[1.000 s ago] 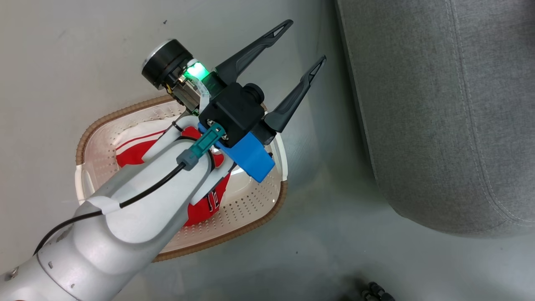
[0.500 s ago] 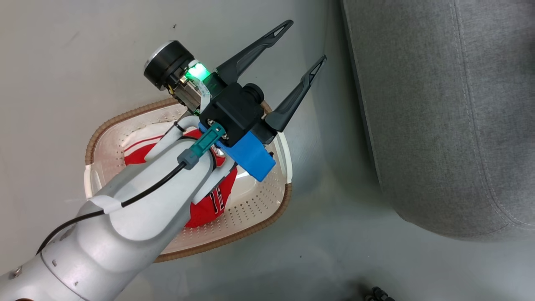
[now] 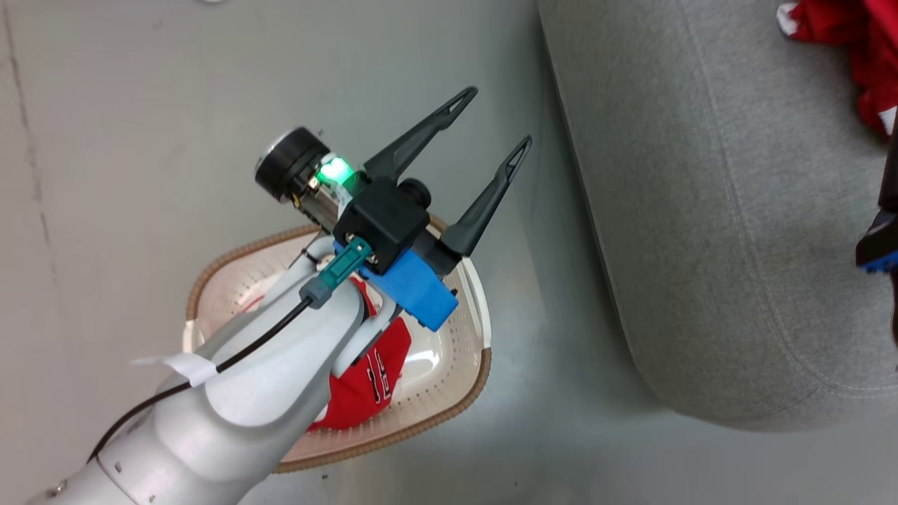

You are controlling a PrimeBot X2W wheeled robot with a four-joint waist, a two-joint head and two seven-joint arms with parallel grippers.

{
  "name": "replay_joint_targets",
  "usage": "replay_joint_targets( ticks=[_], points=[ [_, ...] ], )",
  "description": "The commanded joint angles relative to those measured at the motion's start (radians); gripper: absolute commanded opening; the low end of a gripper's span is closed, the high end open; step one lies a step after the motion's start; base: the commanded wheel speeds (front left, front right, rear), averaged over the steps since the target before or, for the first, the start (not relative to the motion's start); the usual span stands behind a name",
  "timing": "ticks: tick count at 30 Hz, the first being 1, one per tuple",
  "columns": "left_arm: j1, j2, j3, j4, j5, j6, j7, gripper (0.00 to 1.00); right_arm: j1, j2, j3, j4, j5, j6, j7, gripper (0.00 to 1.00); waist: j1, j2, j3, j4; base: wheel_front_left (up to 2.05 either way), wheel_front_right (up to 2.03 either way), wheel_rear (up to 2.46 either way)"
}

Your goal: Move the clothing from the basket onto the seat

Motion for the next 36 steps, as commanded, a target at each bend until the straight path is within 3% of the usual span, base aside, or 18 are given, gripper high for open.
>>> replay_joint_targets(
  ticks=[1,14,24,36],
  points=[
    [0.029,-0.003,0.009,0.009,-0.010,0.006,-0.009,1.00,0.050,0.010,0.007,-0.032,-0.002,0.000,-0.004,1.00,0.0000,0.0000,-0.066,0.010,0.00,0.00,0.00],
    [0.204,0.001,0.111,-0.009,-0.022,0.029,-0.015,1.00,0.262,0.088,0.097,-0.251,0.019,0.000,-0.004,1.00,0.0000,0.0000,-0.256,0.059,0.00,0.00,0.00],
    [0.389,-0.004,0.295,-0.073,0.002,0.058,-0.015,1.00,0.370,0.137,0.171,-0.381,0.043,0.000,-0.004,1.00,0.0000,0.0000,-0.360,0.126,0.00,0.00,0.00],
    [0.582,-0.030,0.505,-0.117,0.062,0.040,-0.015,1.00,0.460,0.193,0.246,-0.419,0.018,0.000,-0.004,1.00,0.0000,0.0000,-0.459,0.194,0.00,0.00,0.00]
  ],
)
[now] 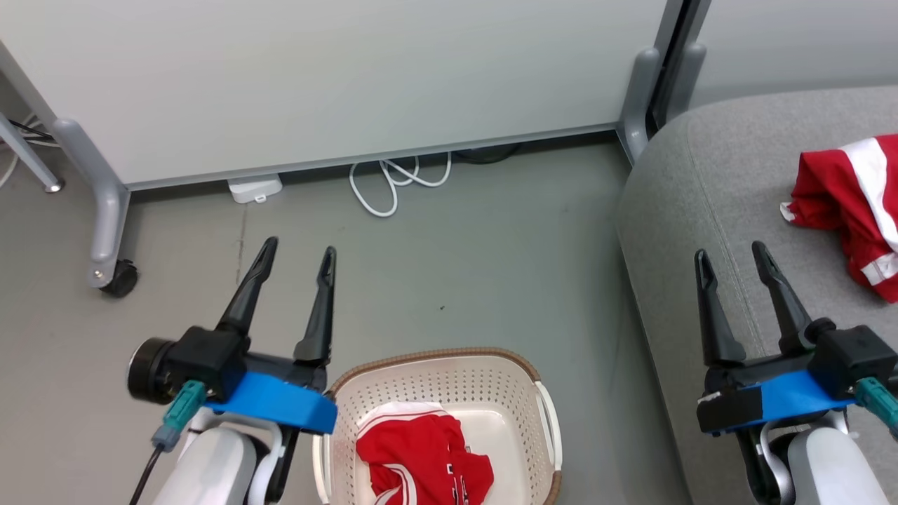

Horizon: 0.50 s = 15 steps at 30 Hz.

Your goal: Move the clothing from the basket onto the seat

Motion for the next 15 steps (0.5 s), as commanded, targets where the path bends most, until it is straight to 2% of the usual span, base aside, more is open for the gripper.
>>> replay_joint_targets(
  ticks=[1,15],
  points=[
    [0.024,-0.003,0.022,-0.004,0.007,-0.006,-0.003,1.00,0.024,0.006,0.002,-0.006,-0.005,0.000,-0.004,1.00,0.0002,-0.0001,-0.018,0.014,0.00,0.00,0.00],
    [0.191,-0.054,0.185,-0.014,0.082,-0.047,-0.003,1.00,0.138,0.040,0.006,-0.037,-0.021,0.000,-0.004,1.00,0.0002,-0.0001,-0.114,0.058,0.00,0.00,0.00]
  ],
)
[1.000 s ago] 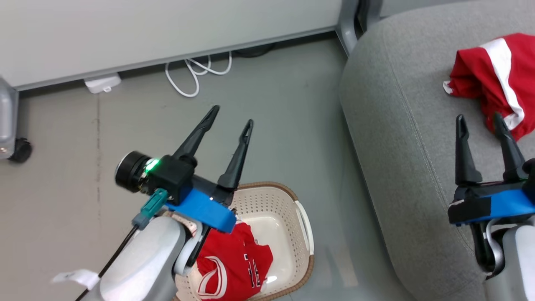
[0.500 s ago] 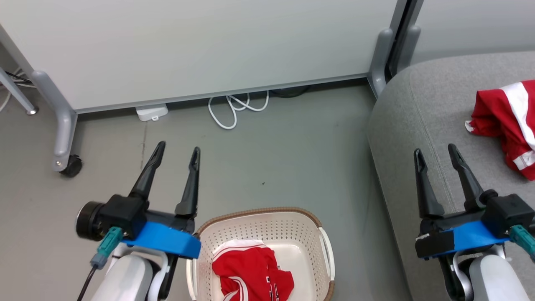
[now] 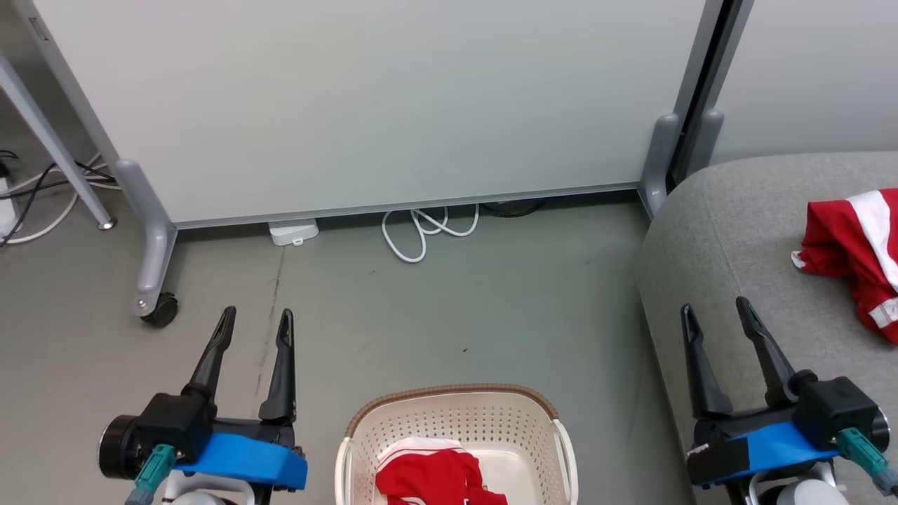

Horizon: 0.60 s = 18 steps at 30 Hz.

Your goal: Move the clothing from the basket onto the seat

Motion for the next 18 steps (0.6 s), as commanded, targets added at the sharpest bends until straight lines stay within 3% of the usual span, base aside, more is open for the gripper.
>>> replay_joint_targets(
  ticks=[1,18],
  points=[
    [0.012,-0.004,0.012,0.001,0.010,-0.006,-0.003,1.00,0.020,0.005,0.002,-0.007,-0.004,0.000,-0.004,1.00,0.0001,-0.0001,-0.006,0.008,0.00,0.00,0.00],
    [0.065,-0.065,0.107,0.007,0.071,-0.055,-0.003,1.00,0.065,0.012,0.012,-0.026,-0.007,0.000,-0.004,1.00,0.0001,-0.0001,-0.016,0.037,0.00,0.00,0.00]
  ],
)
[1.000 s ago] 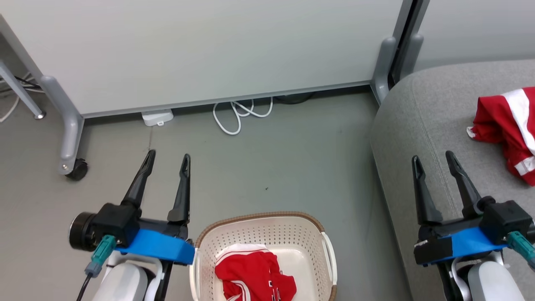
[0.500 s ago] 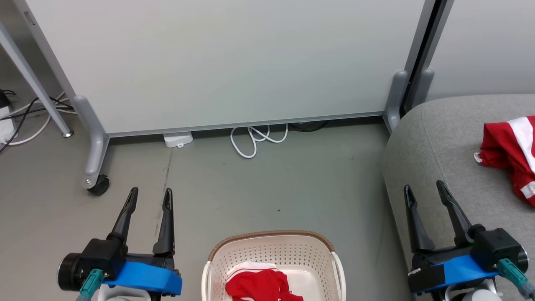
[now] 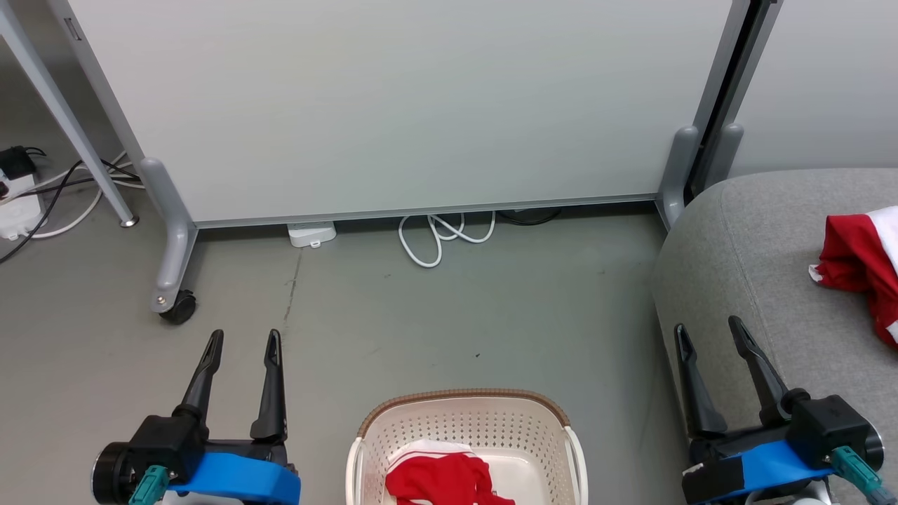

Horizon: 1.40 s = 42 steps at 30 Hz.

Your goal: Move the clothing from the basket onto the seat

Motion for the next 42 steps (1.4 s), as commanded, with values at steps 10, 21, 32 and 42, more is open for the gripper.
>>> replay_joint_targets(
  ticks=[10,21,32,42],
  points=[
    [-0.004,-0.018,0.030,0.002,0.030,-0.021,-0.003,1.00,0.015,0.002,0.004,-0.007,0.011,0.001,-0.004,1.00,0.0000,-0.0001,0.011,0.000,0.00,0.00,0.00],
    [-0.026,-0.029,0.039,0.009,0.045,-0.034,-0.003,1.00,0.002,0.002,0.002,-0.008,0.016,0.001,-0.004,1.00,0.0000,-0.0001,0.024,0.000,0.00,0.00,0.00],
    [-0.150,-0.005,-0.084,0.105,0.044,-0.041,-0.002,1.00,-0.050,0.002,0.009,-0.018,0.006,0.001,-0.004,1.00,0.0000,-0.0001,0.088,-0.024,0.00,0.00,0.00],
    [-0.333,0.056,-0.307,0.275,-0.008,-0.042,-0.003,1.00,-0.139,0.002,0.019,-0.044,0.001,0.001,-0.004,1.00,0.0000,-0.0001,0.239,-0.101,0.00,0.00,0.00]
  ],
)
